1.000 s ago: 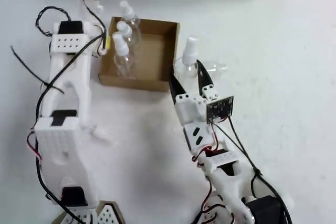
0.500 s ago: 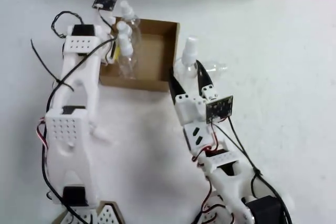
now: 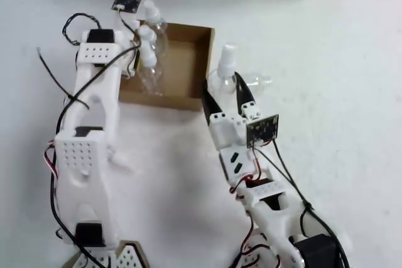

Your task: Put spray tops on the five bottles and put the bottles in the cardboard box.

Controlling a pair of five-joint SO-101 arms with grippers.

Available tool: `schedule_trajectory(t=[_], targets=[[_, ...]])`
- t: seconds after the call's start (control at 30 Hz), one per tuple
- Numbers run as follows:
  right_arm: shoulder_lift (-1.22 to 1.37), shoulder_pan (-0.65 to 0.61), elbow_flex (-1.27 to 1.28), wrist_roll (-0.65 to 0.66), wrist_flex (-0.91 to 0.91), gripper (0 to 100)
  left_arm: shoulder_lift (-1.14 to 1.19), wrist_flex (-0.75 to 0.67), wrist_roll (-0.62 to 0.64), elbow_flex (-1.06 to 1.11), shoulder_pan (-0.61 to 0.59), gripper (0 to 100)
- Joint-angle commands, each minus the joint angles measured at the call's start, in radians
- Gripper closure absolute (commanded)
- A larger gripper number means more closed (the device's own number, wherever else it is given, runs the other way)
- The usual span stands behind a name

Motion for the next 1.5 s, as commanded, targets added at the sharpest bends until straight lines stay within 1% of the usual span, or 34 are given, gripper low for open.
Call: schedule_trajectory(t=[0.0,0.23,0.43,0.53,0.63,0.77,0.97,1.07,1.27,1.47], targets=[[-0.031,0.008,-0.008,-0.011,0.001,98.3,-0.008,0.044,-0.006,-0.044,0.01,98],[-0.031,0.008,-0.008,-0.011,0.001,98.3,-0.007,0.089,-0.005,-0.025,0.01,98],[-0.031,0.008,-0.008,-0.011,0.001,98.3,-0.01,0.08,-0.006,0.058,0.021,98],[-0.031,0.008,-0.008,-0.011,0.001,98.3,-0.021,0.035,-0.006,0.121,0.021,98],[-0.031,0.008,-0.008,-0.011,0.001,98.3,-0.054,0.023,-0.006,0.184,0.021,98],[-0.031,0.008,-0.008,-0.011,0.001,98.3,-0.17,-0.044,-0.006,0.33,0.022,98],[-0.031,0.008,-0.008,-0.011,0.001,98.3,-0.392,-0.21,-0.006,0.671,0.058,98],[-0.031,0.008,-0.008,-0.011,0.001,98.3,-0.475,-0.278,-0.006,0.801,0.071,98],[-0.031,0.008,-0.008,-0.011,0.001,98.3,-0.561,-0.299,-0.008,0.956,0.07,98],[-0.031,0.008,-0.008,-0.011,0.001,98.3,-0.601,-0.299,-0.005,1.053,0.071,98]])
